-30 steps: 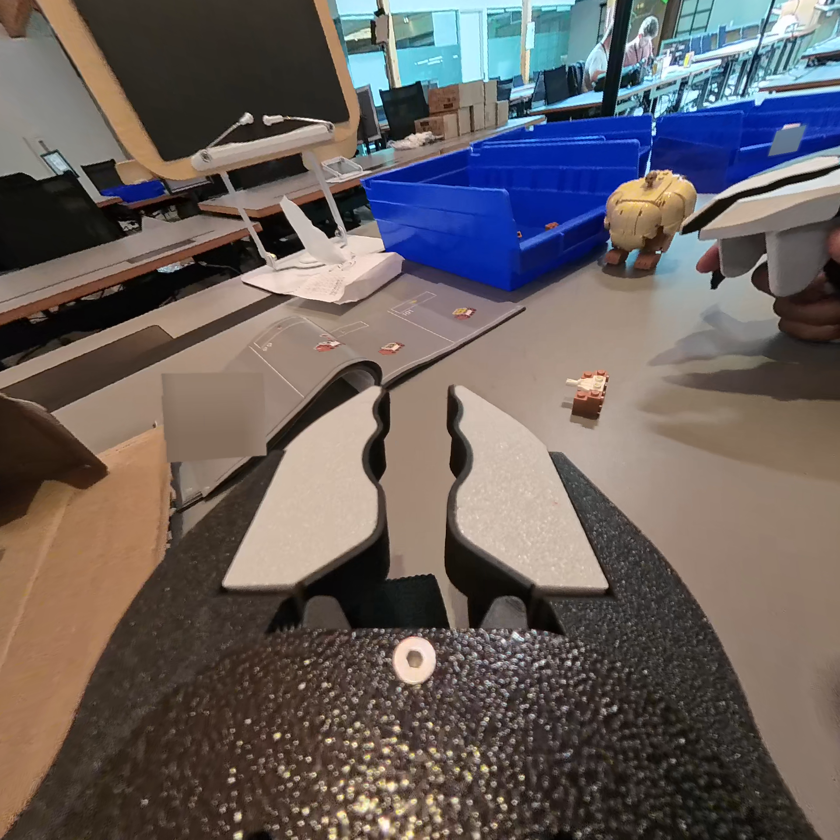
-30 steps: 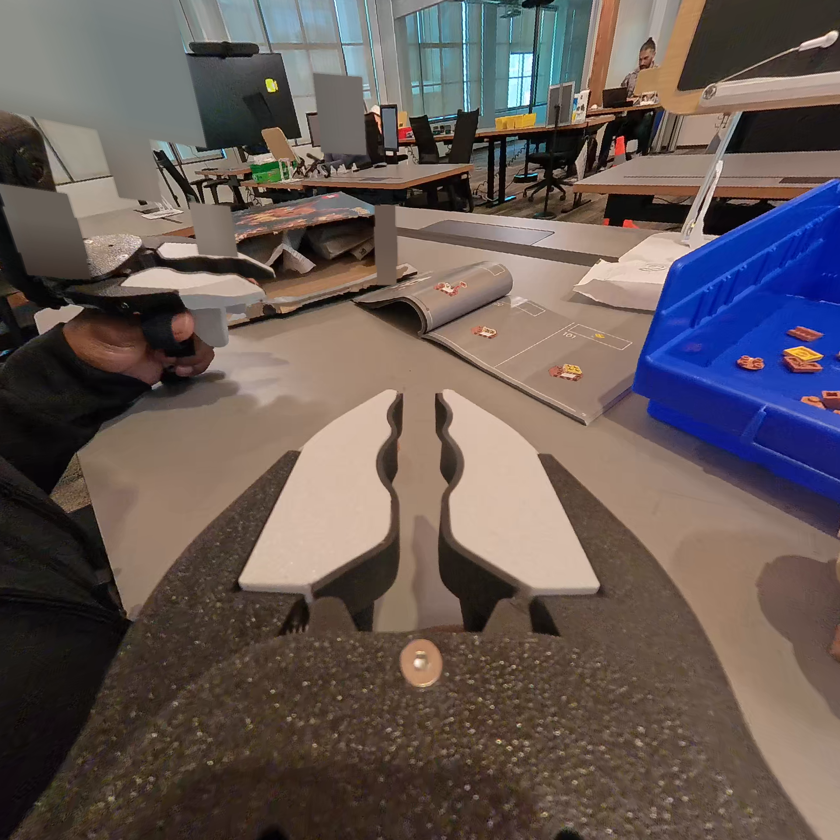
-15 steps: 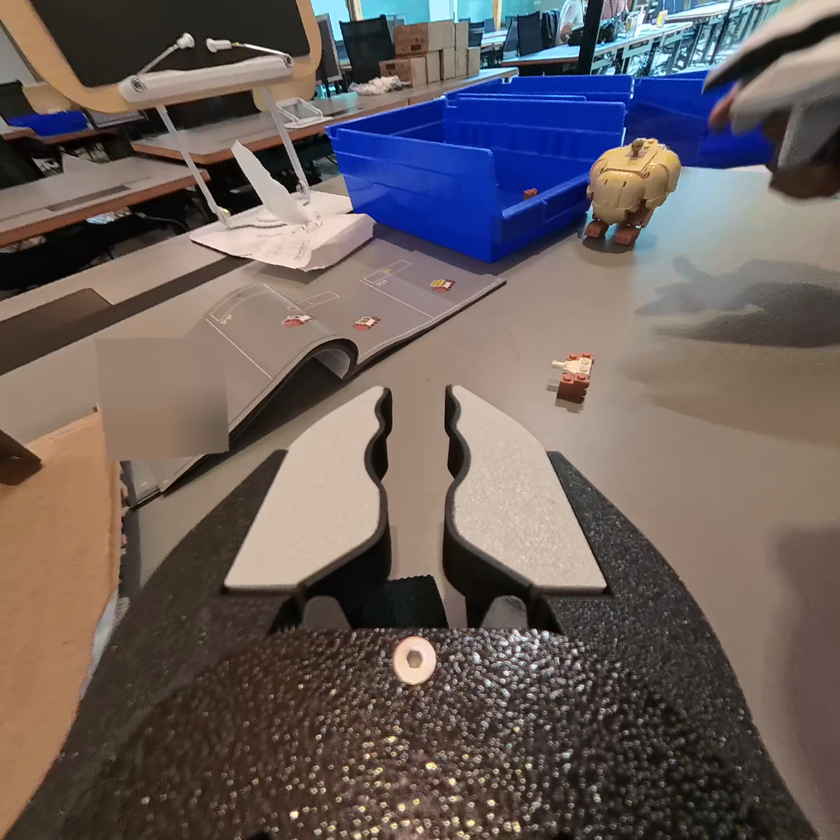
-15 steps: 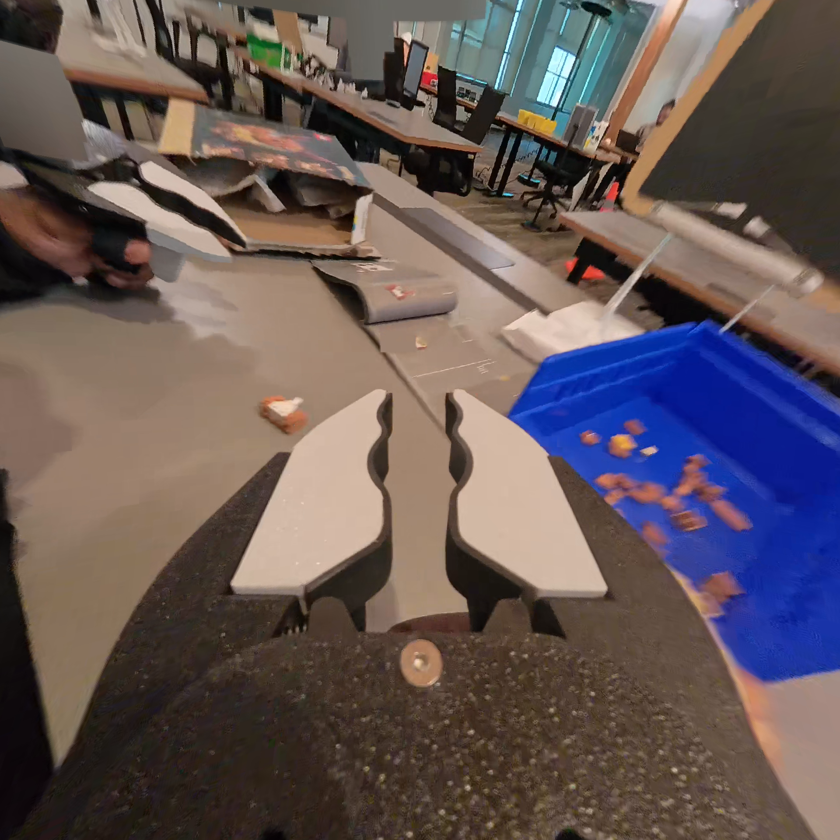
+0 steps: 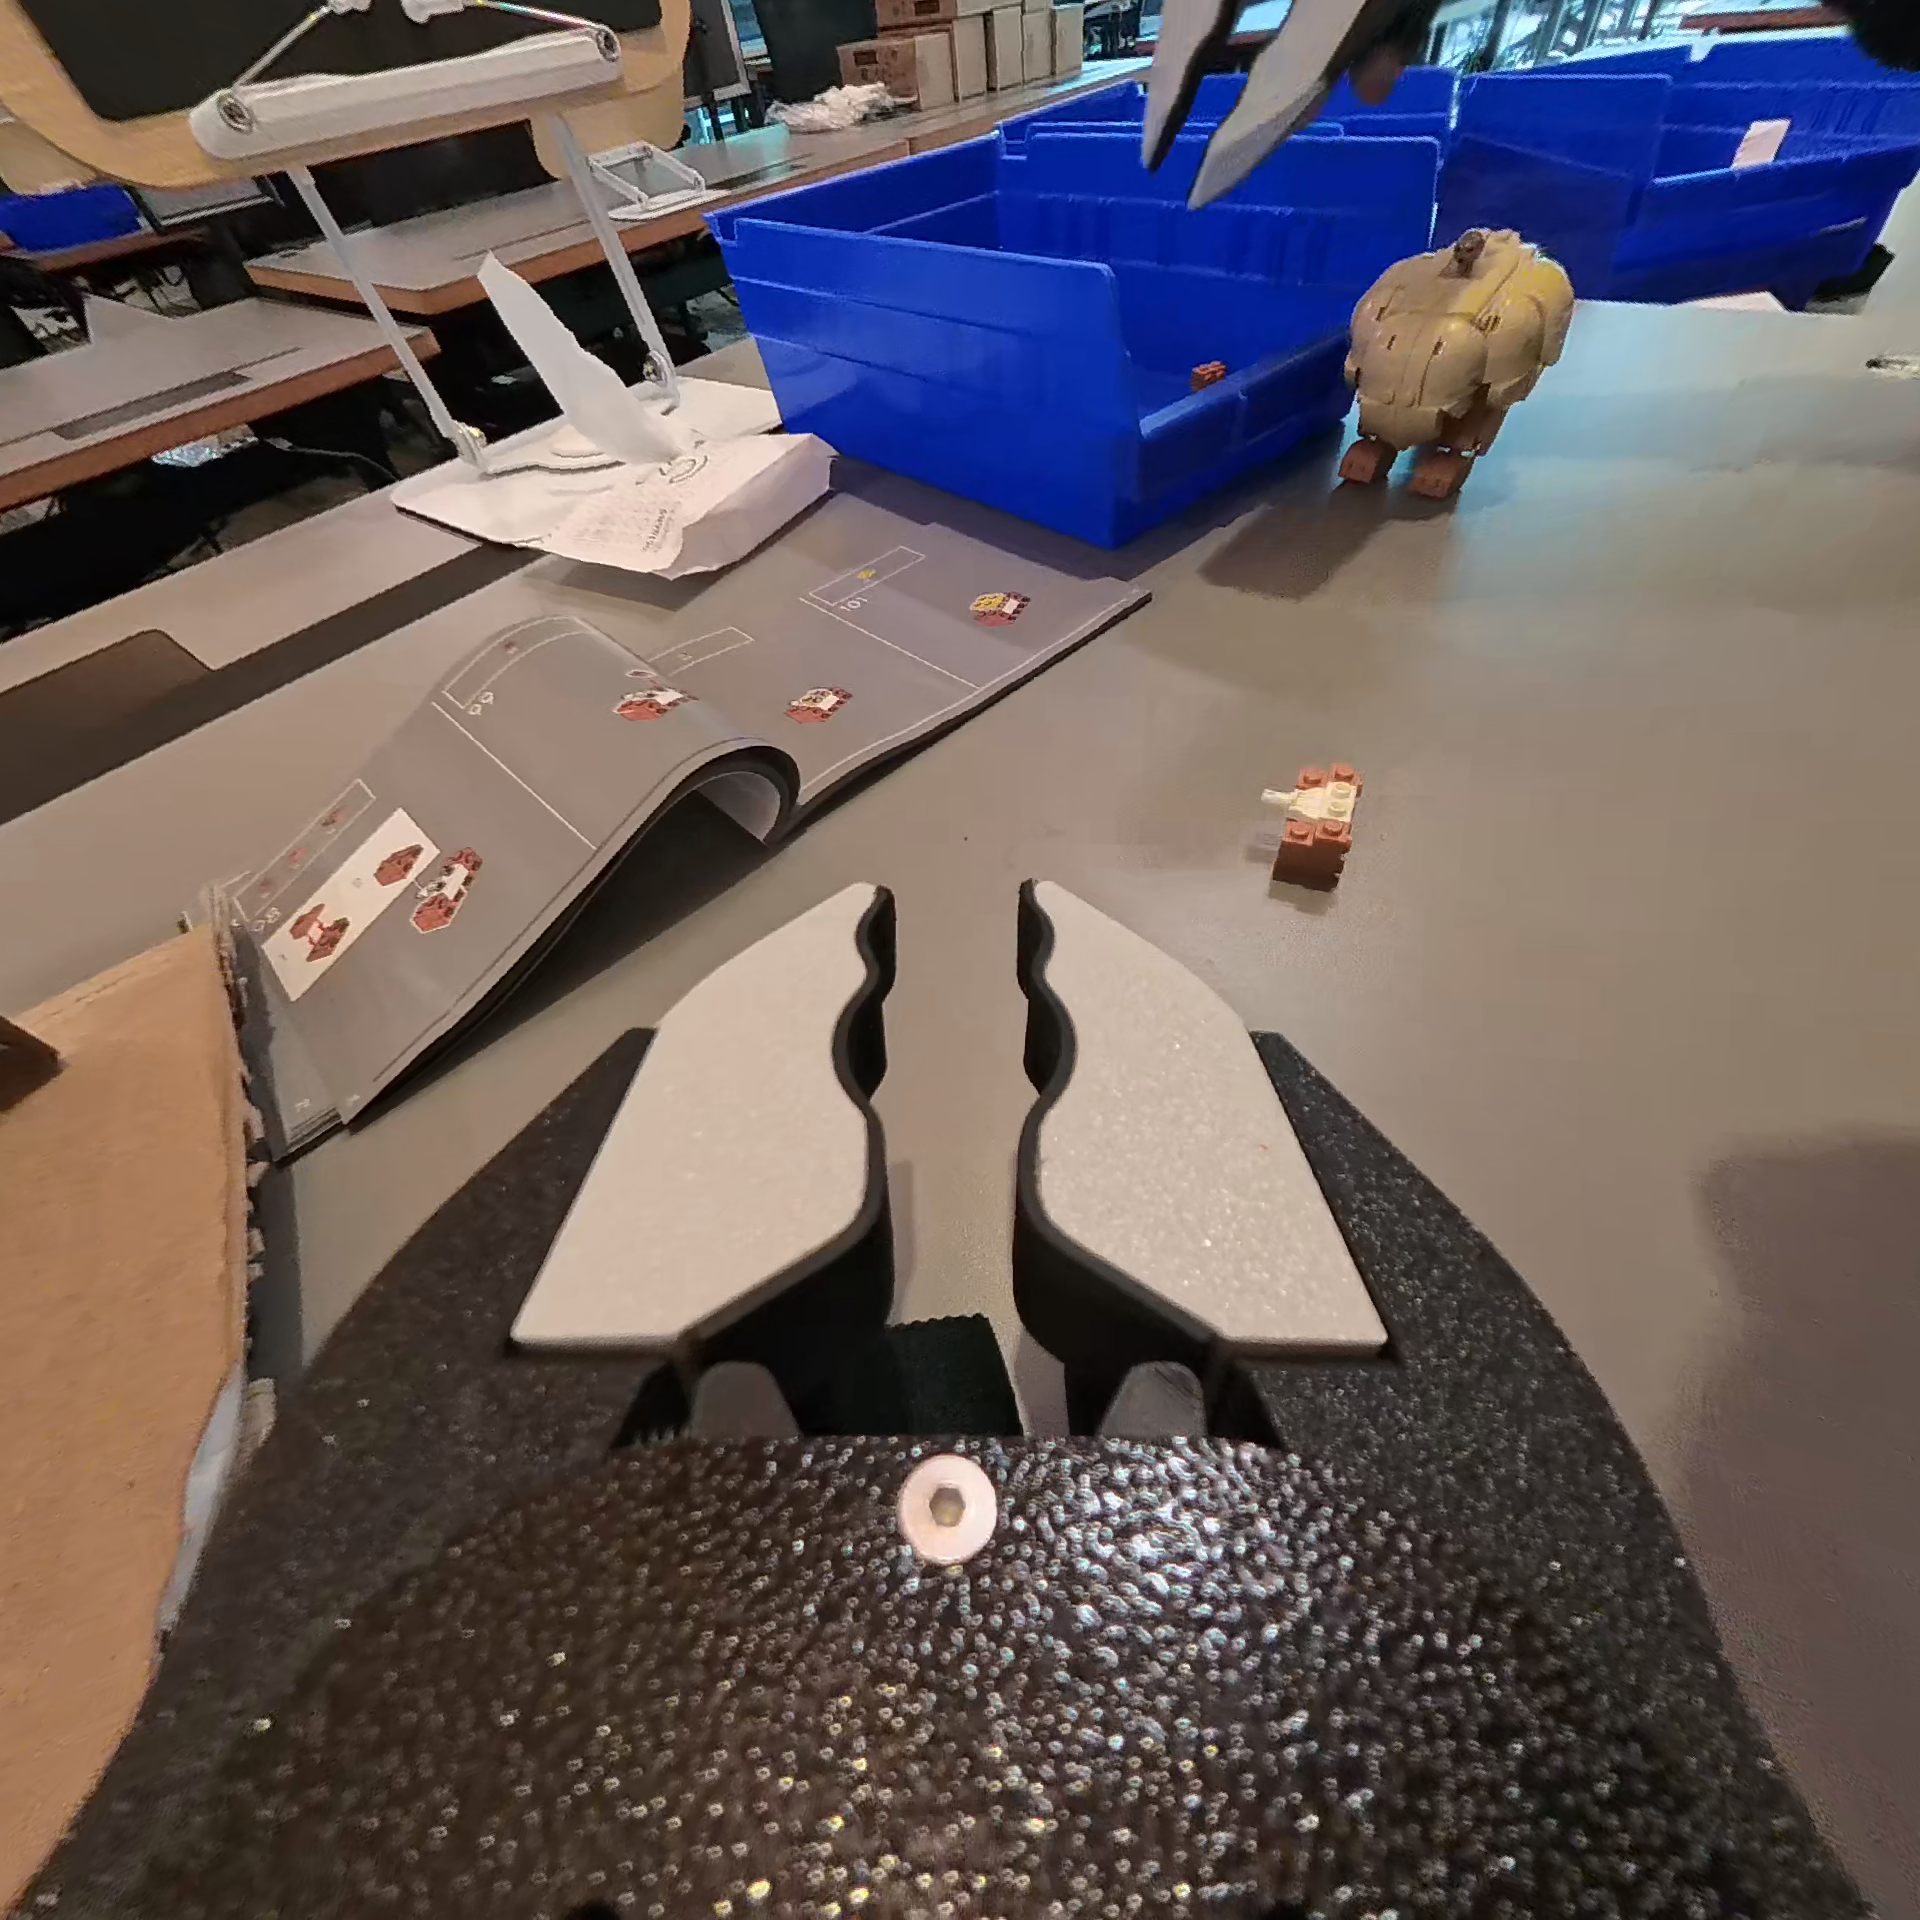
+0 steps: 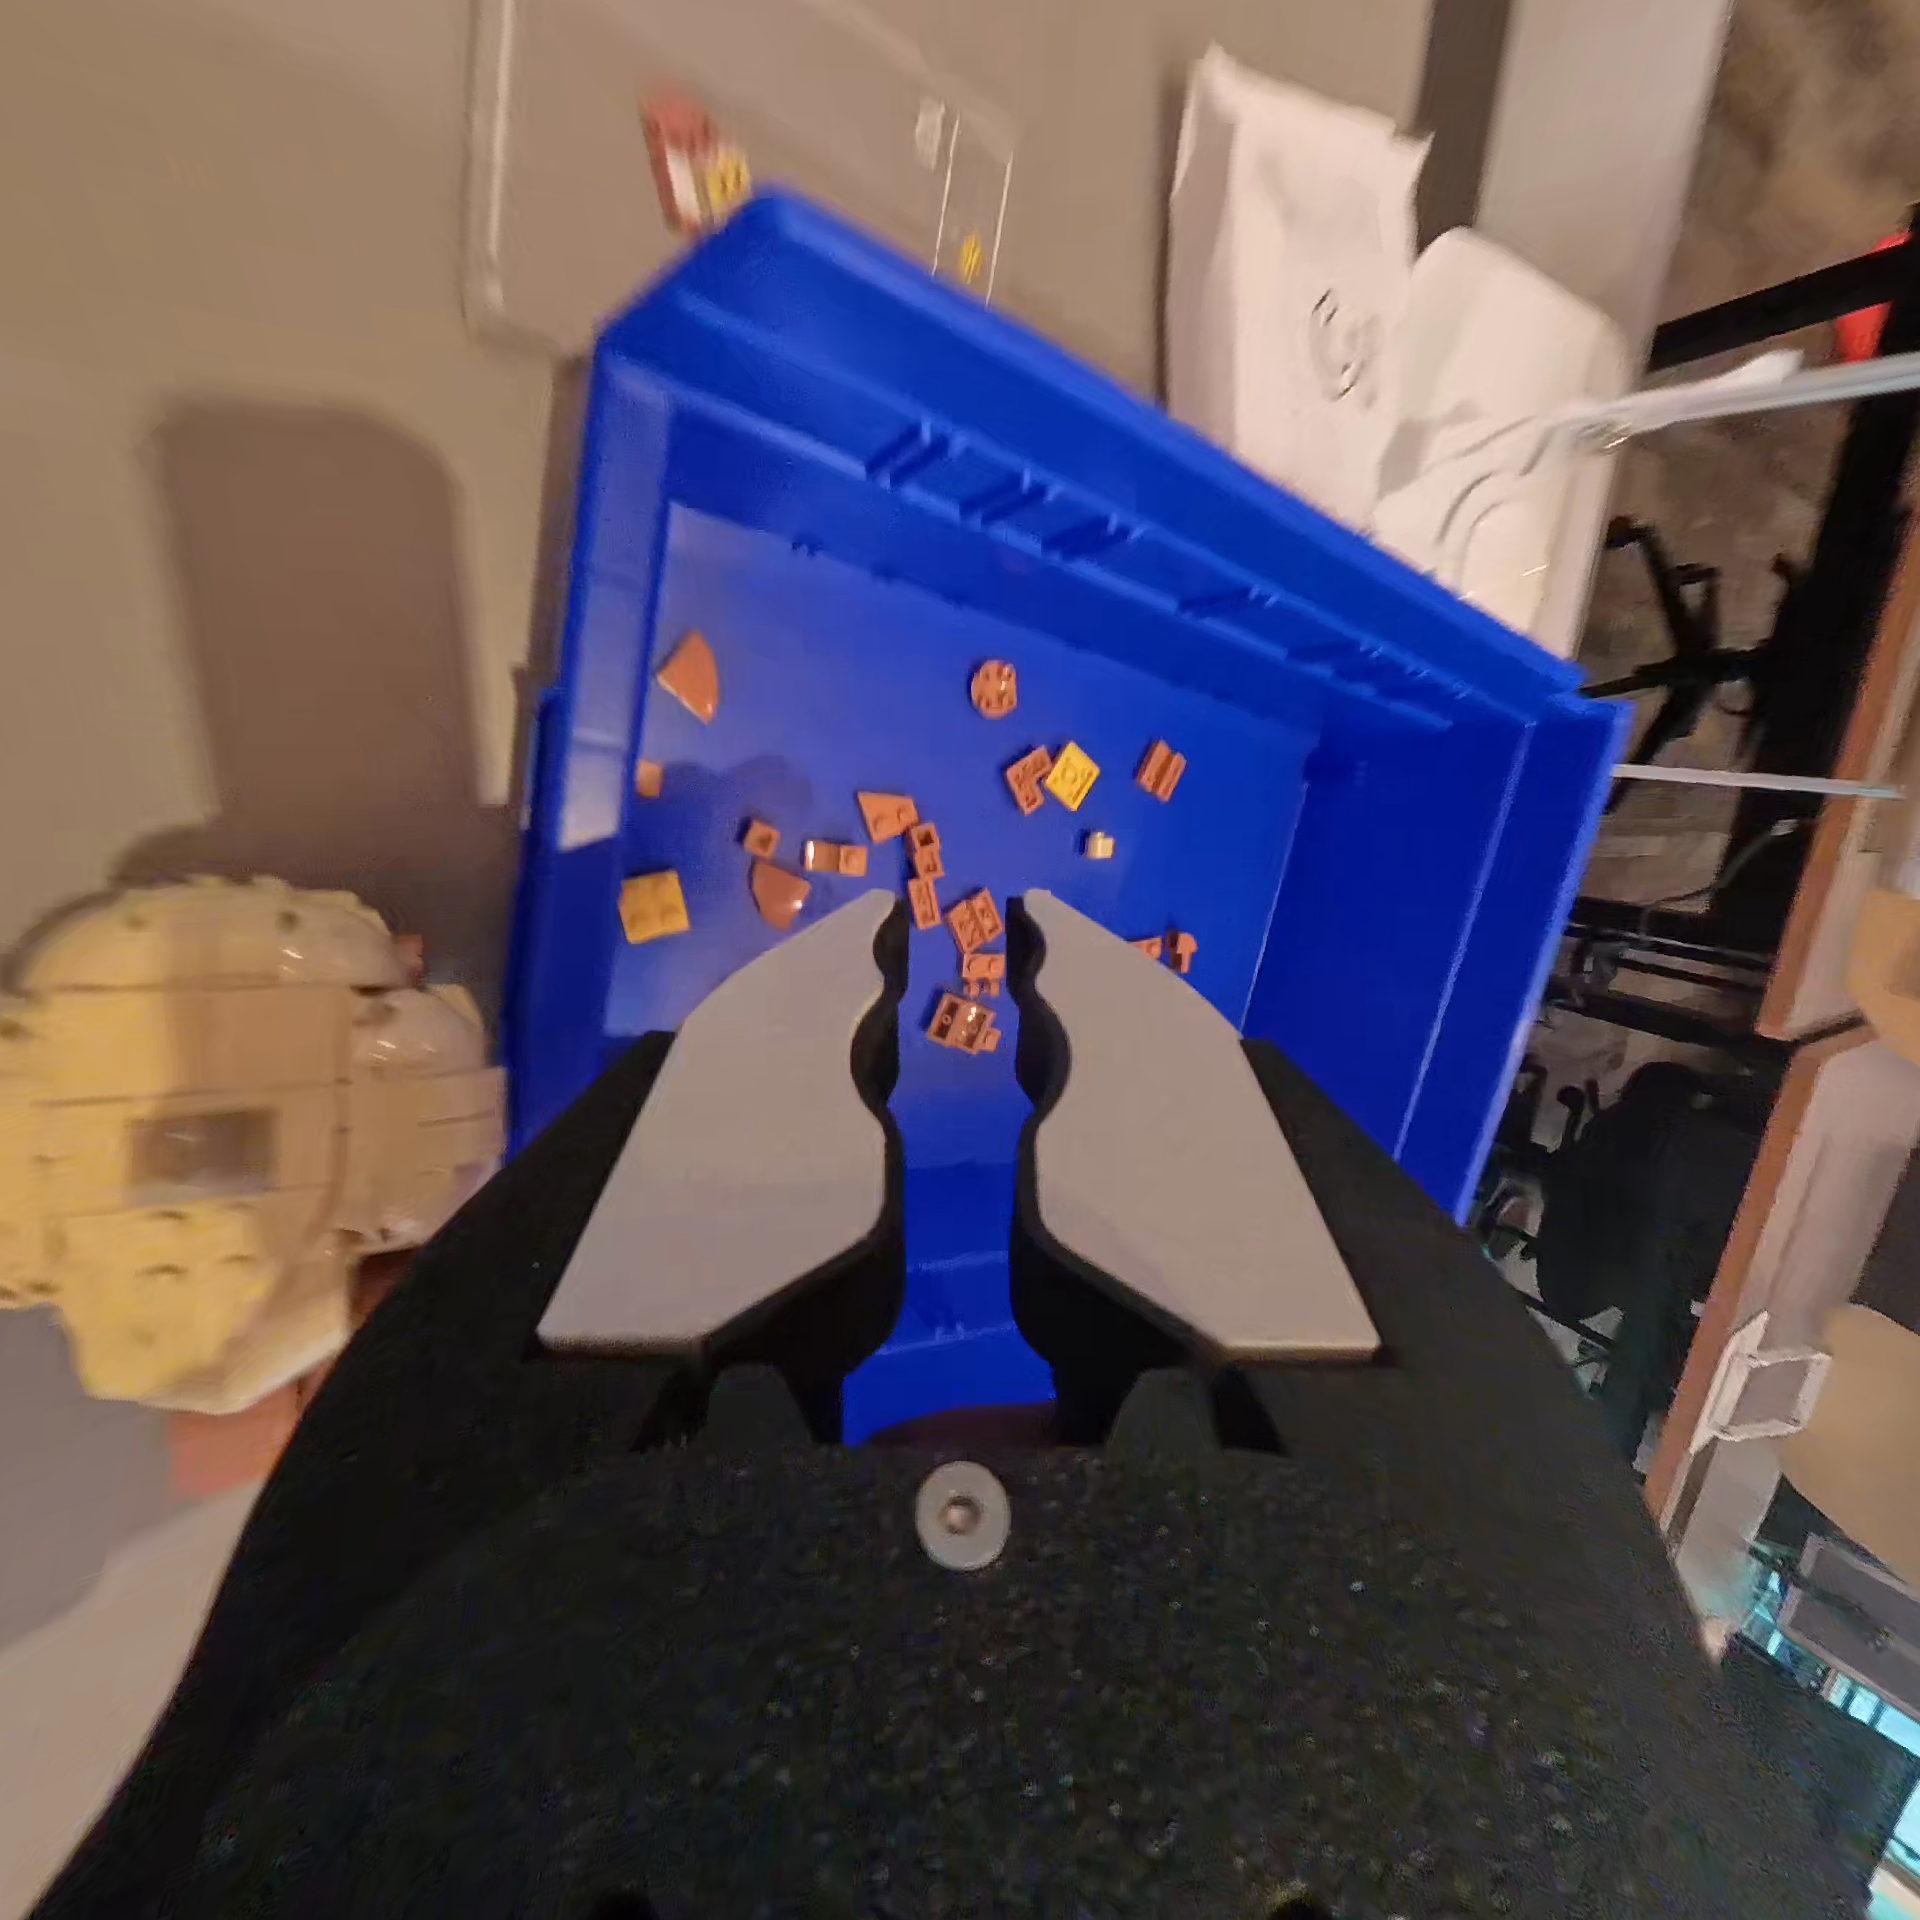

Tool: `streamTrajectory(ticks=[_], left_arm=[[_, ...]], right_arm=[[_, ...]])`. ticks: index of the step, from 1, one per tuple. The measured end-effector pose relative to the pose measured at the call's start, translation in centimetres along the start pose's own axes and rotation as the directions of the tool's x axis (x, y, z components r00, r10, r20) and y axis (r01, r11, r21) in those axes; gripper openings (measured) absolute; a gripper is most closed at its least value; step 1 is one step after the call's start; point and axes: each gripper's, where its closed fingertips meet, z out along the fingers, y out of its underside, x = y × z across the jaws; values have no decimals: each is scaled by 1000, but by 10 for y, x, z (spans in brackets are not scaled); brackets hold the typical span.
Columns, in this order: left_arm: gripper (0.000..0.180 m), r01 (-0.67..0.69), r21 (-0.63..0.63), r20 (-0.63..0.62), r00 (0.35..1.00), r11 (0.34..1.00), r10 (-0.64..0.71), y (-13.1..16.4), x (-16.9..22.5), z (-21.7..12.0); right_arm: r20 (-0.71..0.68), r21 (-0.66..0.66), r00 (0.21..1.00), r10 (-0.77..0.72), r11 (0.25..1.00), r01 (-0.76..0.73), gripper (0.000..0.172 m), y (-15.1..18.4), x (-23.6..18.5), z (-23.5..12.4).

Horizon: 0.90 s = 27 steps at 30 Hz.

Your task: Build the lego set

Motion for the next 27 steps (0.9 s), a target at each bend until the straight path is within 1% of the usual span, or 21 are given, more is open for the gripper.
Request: streamTrajectory(ticks=[3, 7, 10, 13, 15, 18, 22, 27], left_arm=[[22, 3, 10, -3, 1000, 1000, -3, -1, 0, -1], [22, 16, 7, -15, 1000, 1000, -15, -1, 0, -1], [22, 17, -5, -24, 1000, 1000, -17, 1, 1, 0], [22, 13, 1, -18, 1000, 1000, -13, 0, 1, 0], [22, 13, 7, -14, 1000, 1000, -13, -1, 0, -1], [22, 17, 11, -15, 1000, 1000, -17, -1, 0, -1], [22, 27, 9, -19, 999, 1000, -27, -1, 0, -1], [22, 35, 8, -21, 999, 999, -35, -1, -1, -1]], right_arm=[[59, -31, 998, 6, 1000, -4, 16, 18, 6, 15], [7, -18, 999, 36, 999, -36, 12, 32, 24, 15], [17, -20, 999, 47, 999, -47, 10, 39, 27, 17], [17, -54, 999, 40, 998, -39, 11, 46, 28, 22], [8, -52, 999, 47, 998, -47, 11, 46, 31, 24], [-2, -4, 998, 67, 998, -67, 11, 40, 34, 24], [-20, 9, 997, 73, 997, -73, 12, 40, 38, 24], [-73, 104, 990, 122, 988, -114, 12, 31, 43, 14]])
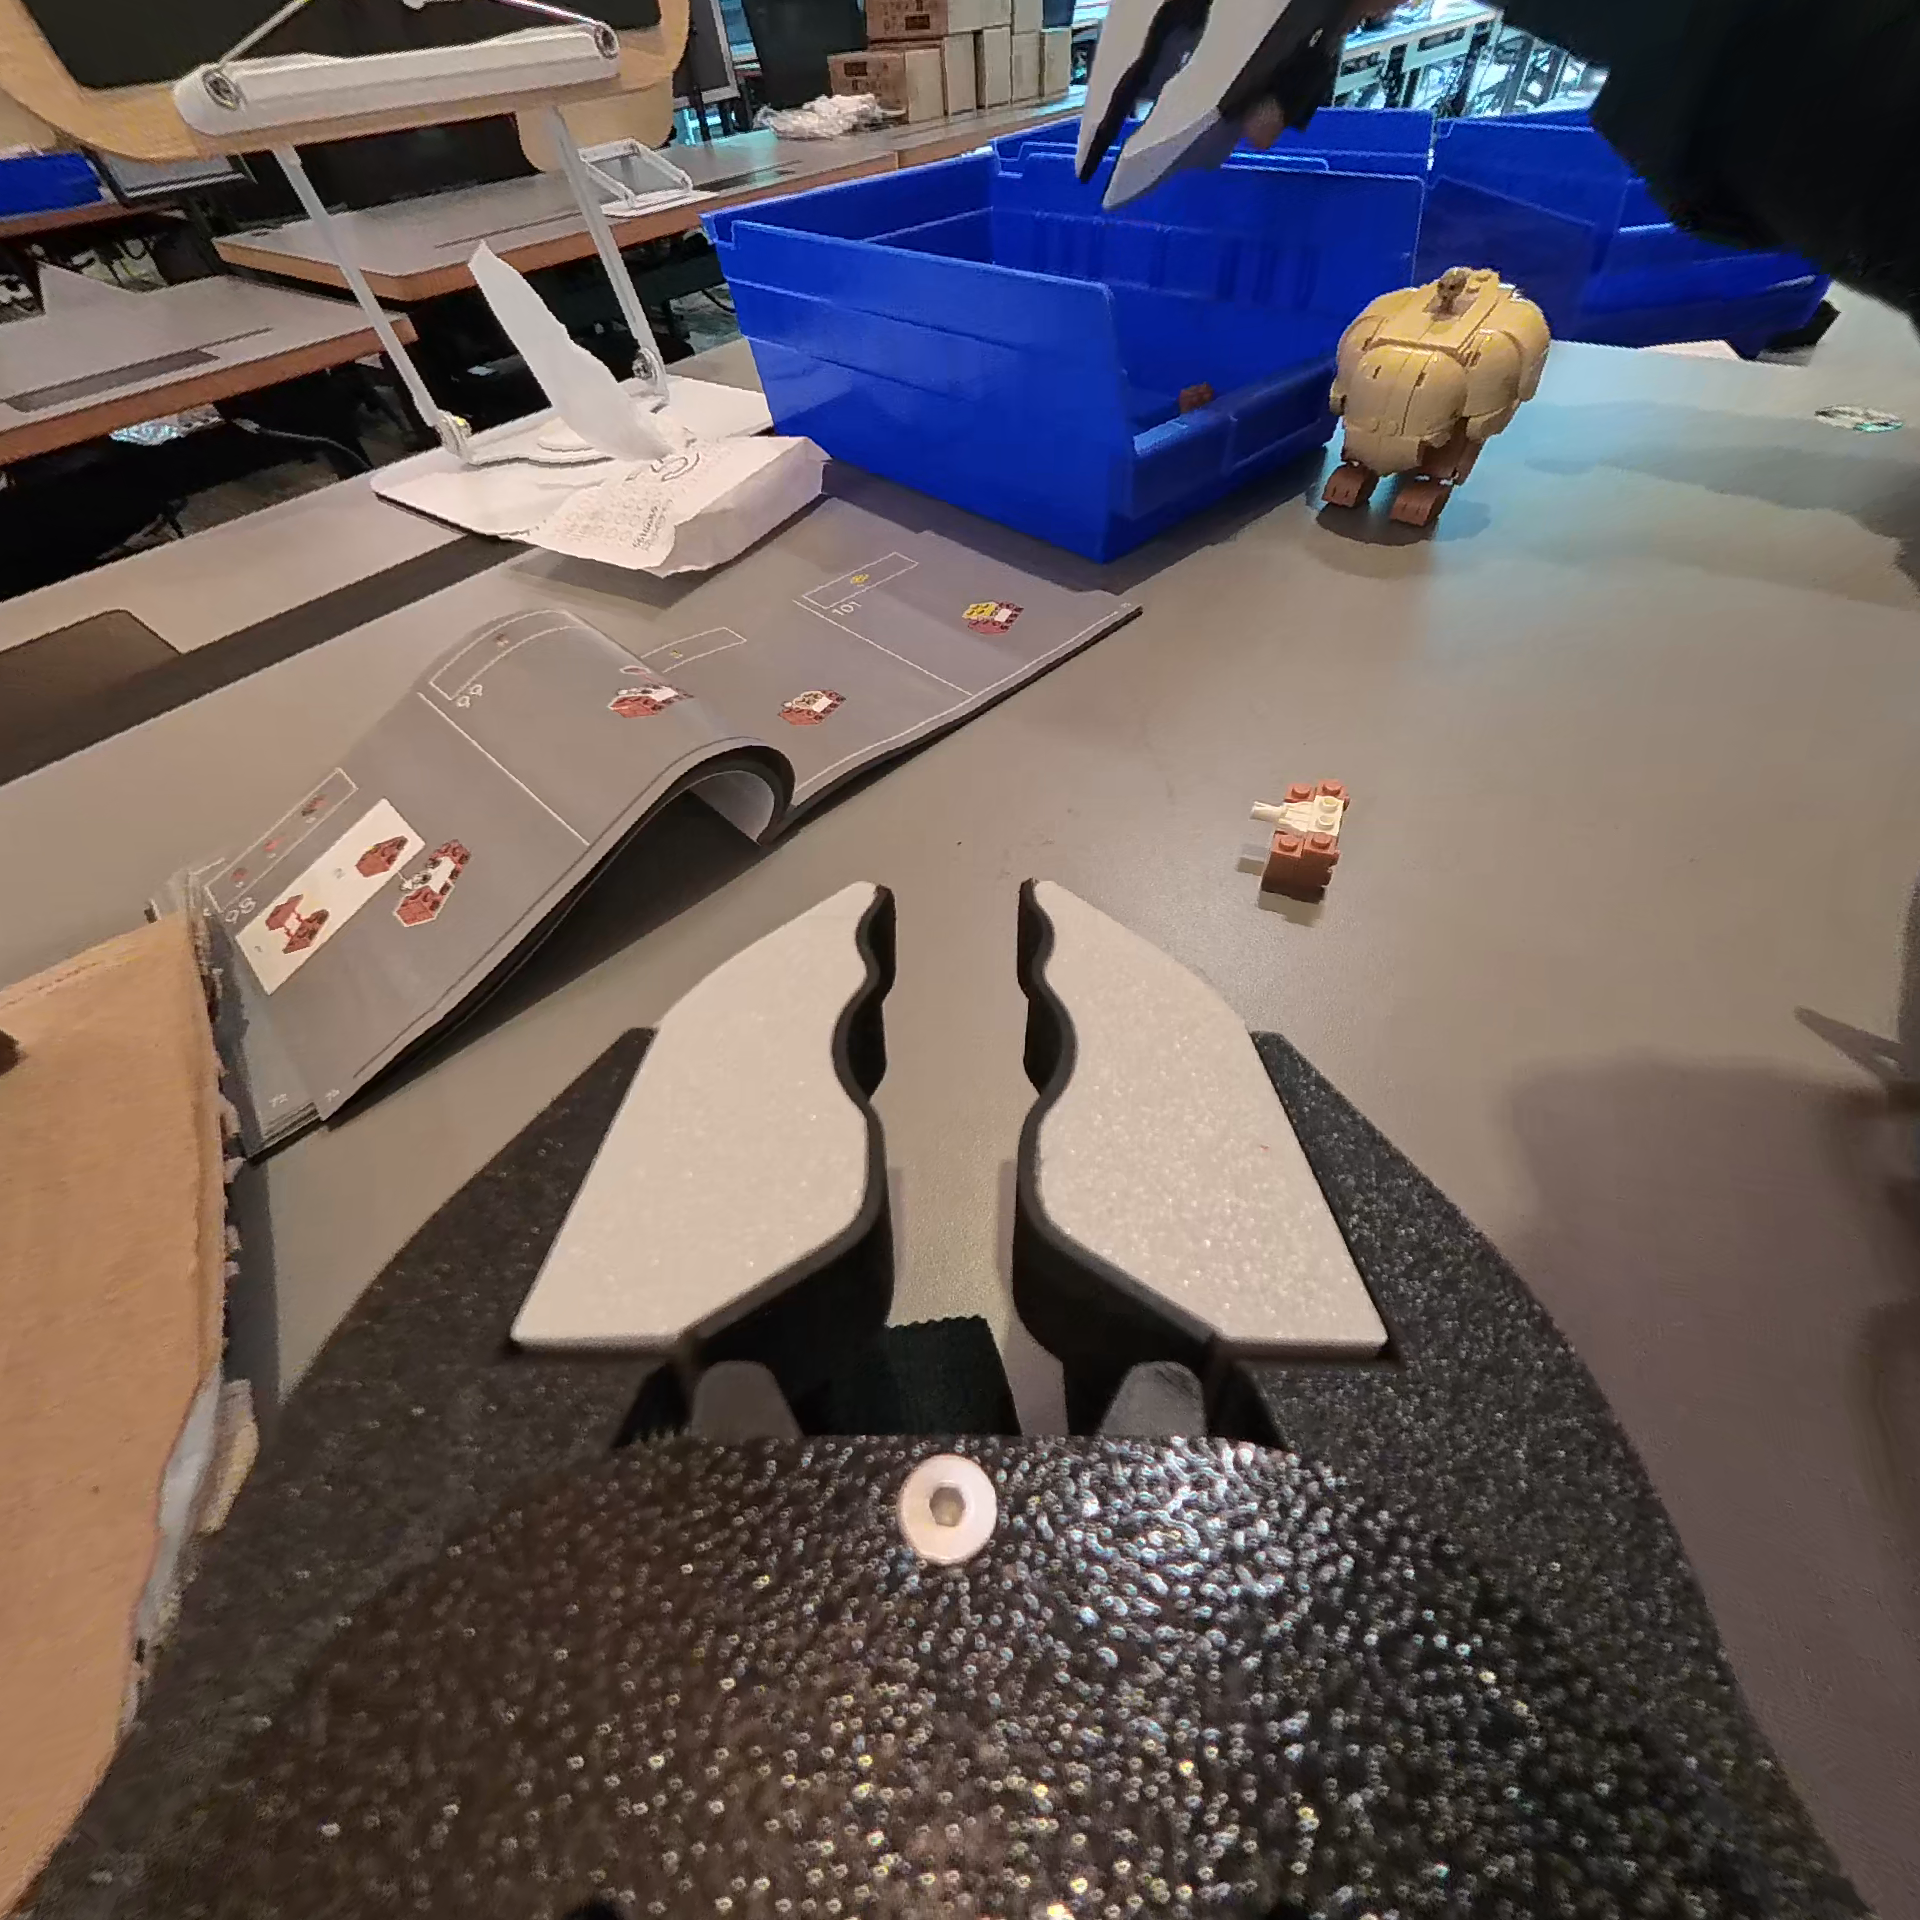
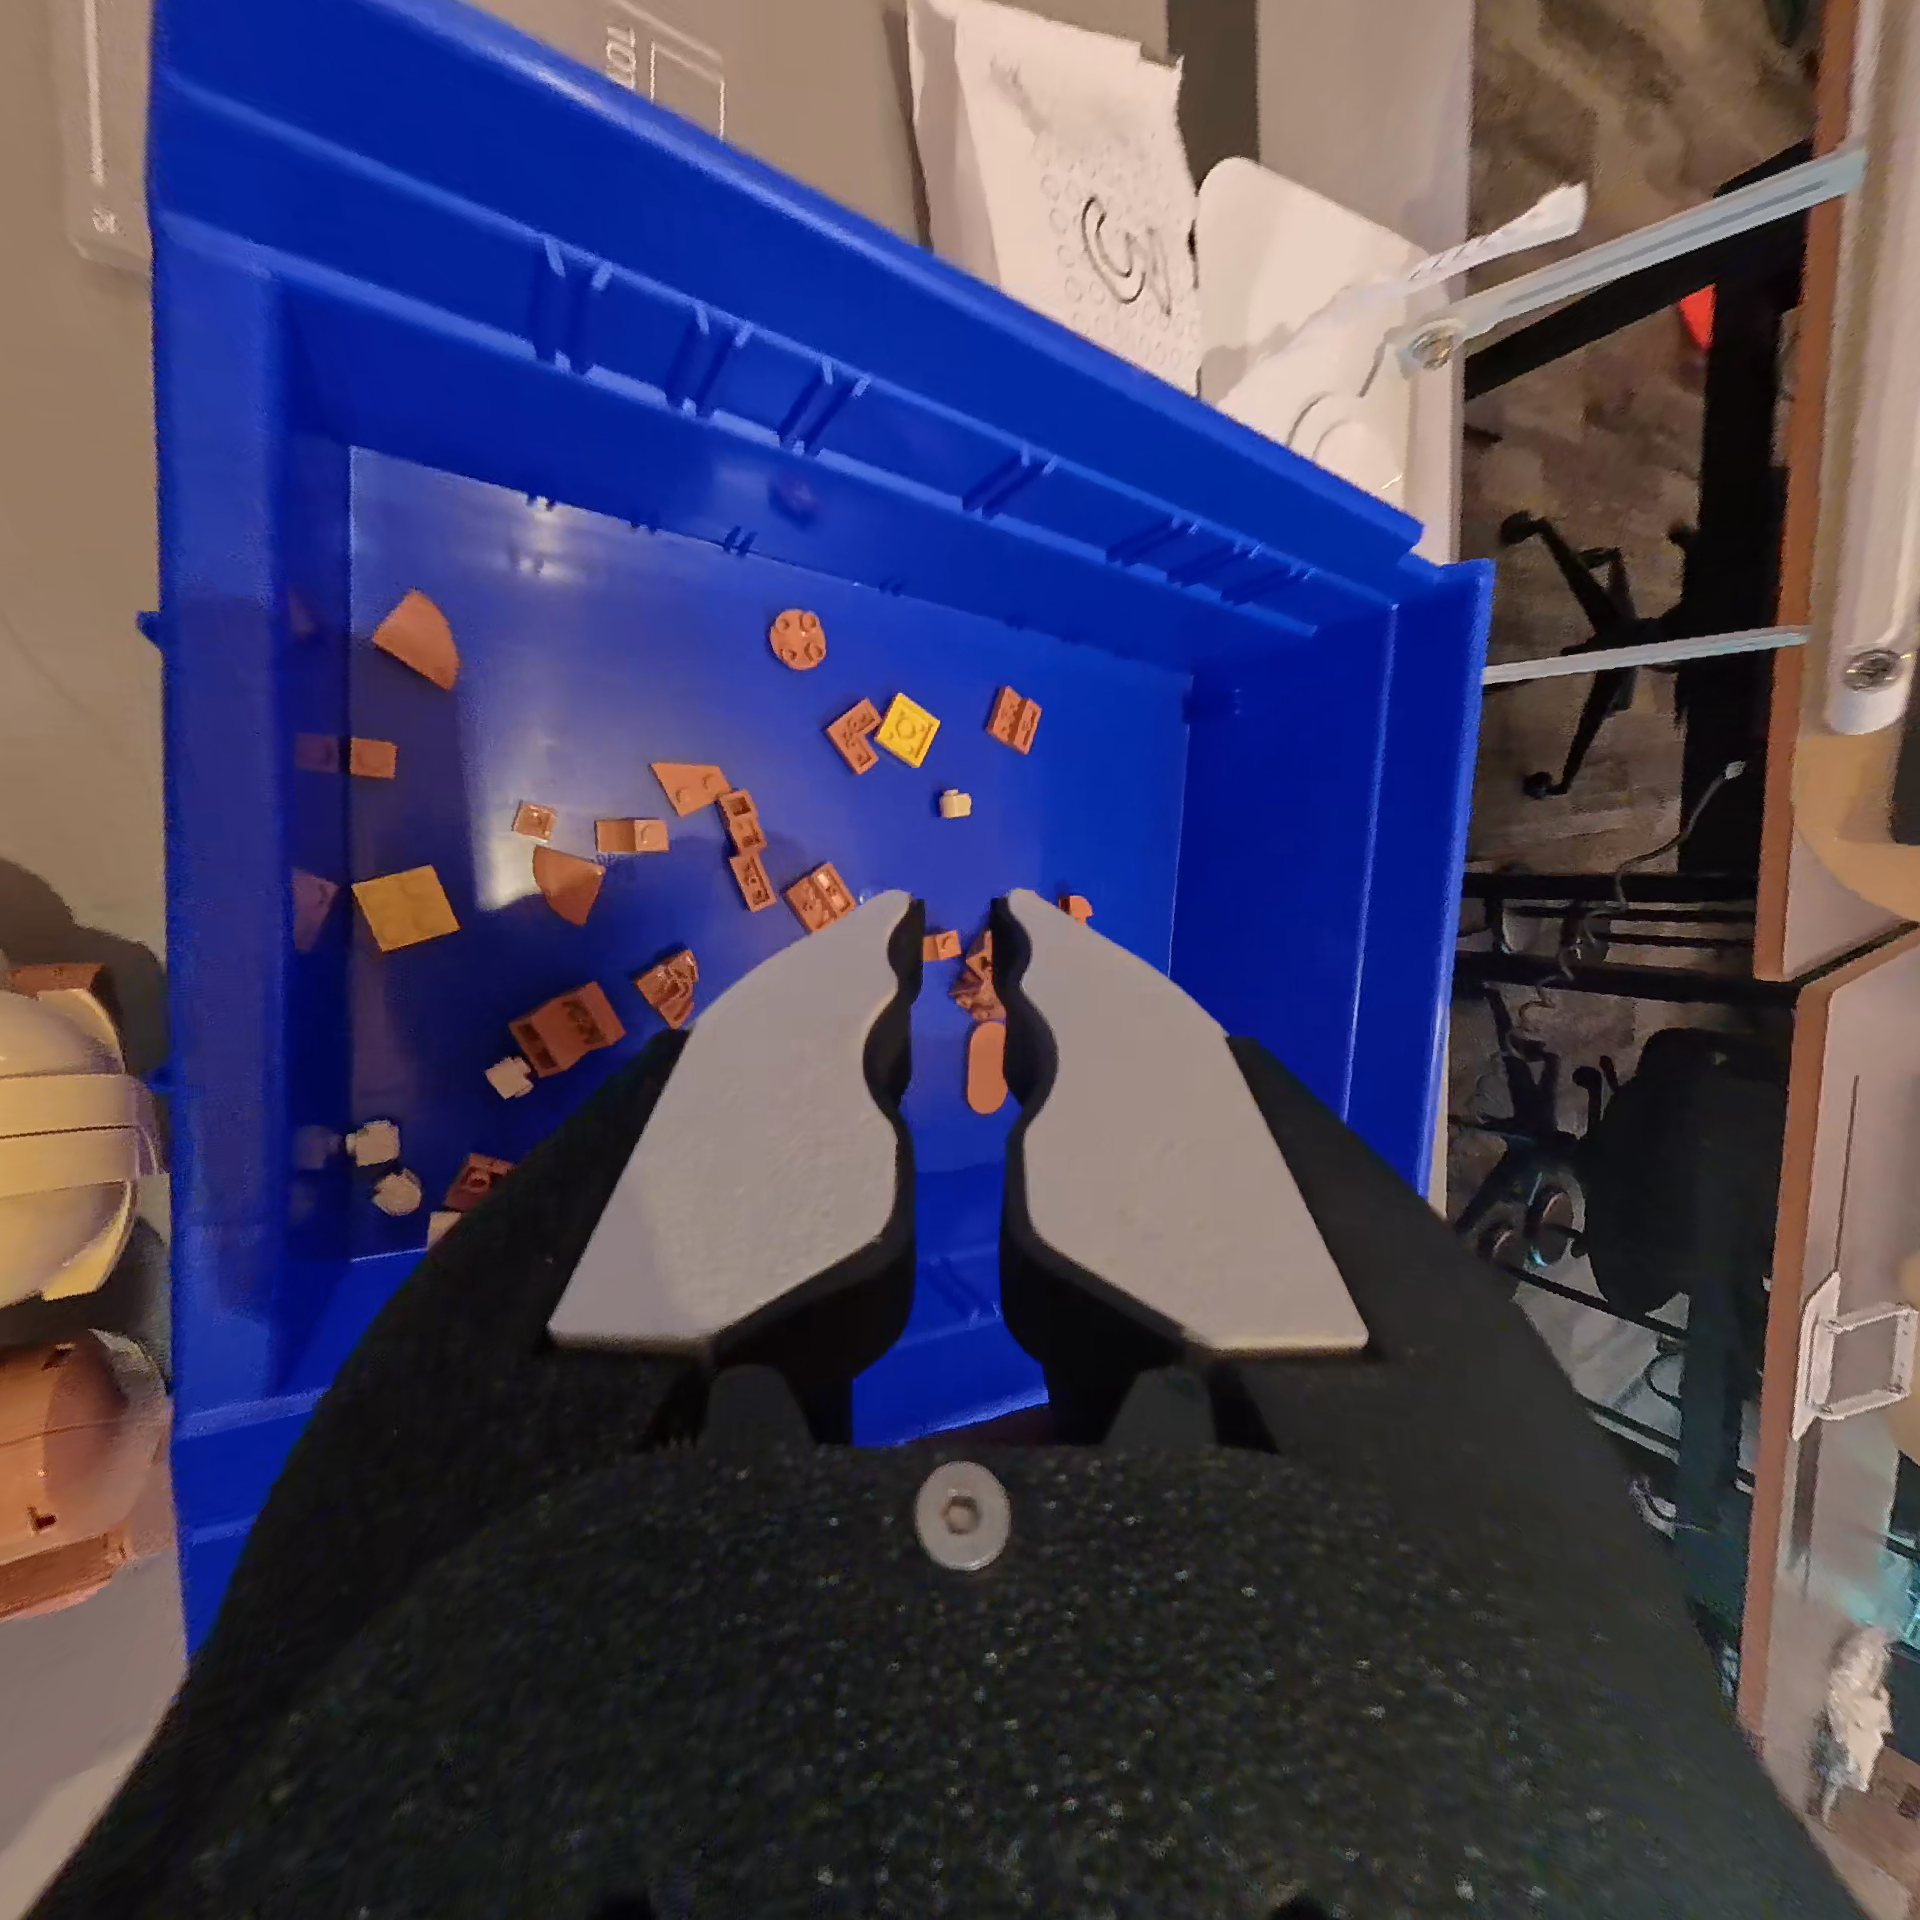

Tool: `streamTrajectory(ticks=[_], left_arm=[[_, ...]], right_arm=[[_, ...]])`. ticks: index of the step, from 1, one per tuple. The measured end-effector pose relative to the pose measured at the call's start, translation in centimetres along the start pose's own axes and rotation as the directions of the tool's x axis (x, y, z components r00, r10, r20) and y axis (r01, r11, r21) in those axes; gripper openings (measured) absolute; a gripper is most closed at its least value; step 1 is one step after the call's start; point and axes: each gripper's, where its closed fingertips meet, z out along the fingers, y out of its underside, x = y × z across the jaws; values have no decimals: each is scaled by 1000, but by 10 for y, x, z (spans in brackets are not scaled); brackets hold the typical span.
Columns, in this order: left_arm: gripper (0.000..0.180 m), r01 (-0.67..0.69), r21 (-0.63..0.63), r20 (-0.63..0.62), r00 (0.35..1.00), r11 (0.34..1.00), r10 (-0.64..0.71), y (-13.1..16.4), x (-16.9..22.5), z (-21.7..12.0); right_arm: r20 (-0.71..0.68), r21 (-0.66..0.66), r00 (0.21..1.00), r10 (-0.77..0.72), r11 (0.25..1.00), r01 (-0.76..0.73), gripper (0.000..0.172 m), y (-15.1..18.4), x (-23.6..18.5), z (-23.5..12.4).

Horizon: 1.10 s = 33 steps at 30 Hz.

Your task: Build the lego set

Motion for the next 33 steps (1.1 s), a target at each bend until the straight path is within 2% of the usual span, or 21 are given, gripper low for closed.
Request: streamTrajectory(ticks=[7, 13, 21, 30, 33], left_arm=[[22, 30, 3, -6, 1000, 1000, -30, 0, -2, 0], [21, 37, -1, 2, 999, 999, -37, 0, -6, 1], [22, 11, -46, 2, 1000, 999, -11, 4, -6, 8], [22, -3, -86, 1, 1000, 996, 3, 9, -5, 12], [22, -9, -110, 4, 1000, 994, 10, 12, -5, 15]], right_arm=[[-67, 65, 996, 53, 997, -48, 12, 0, -1, -20], [-38, 87, 994, 107, 991, -104, 12, 12, -19, -33], [-12, 86, 996, 89, 992, -87, 13, 20, -32, -36], [50, 124, 999, 17, 992, -23, 13, 10, -38, -25], [102, 133, 991, -90, 988, 76, 12, -1, -44, -19]])
